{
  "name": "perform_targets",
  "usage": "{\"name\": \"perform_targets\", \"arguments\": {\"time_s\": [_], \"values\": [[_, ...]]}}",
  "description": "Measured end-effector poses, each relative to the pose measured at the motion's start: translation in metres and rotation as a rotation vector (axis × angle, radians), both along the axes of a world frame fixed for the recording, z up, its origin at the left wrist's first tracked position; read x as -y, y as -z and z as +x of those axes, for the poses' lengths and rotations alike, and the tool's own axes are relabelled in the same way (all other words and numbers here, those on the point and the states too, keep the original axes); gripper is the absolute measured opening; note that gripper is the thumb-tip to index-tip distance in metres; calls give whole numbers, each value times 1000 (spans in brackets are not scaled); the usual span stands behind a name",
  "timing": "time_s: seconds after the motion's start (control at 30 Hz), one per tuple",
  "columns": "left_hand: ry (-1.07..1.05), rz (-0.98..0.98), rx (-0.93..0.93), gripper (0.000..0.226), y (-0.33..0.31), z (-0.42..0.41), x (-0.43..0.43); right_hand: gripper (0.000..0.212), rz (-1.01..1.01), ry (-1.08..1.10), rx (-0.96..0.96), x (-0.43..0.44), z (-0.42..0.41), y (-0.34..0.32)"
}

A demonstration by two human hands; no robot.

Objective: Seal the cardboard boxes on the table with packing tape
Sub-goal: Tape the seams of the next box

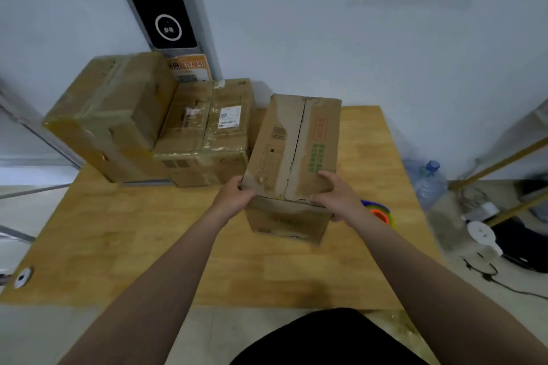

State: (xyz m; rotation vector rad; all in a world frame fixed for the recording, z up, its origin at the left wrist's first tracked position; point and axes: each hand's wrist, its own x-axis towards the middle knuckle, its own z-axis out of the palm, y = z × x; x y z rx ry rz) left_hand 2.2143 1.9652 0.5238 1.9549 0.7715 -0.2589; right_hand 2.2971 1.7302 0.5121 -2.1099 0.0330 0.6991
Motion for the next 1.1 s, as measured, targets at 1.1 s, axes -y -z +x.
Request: {"name": "perform_targets", "arguments": {"time_s": [1.1], "values": [[129, 111, 23, 59, -20, -289, 142, 67, -118, -253, 326, 94, -277, -15]]}}
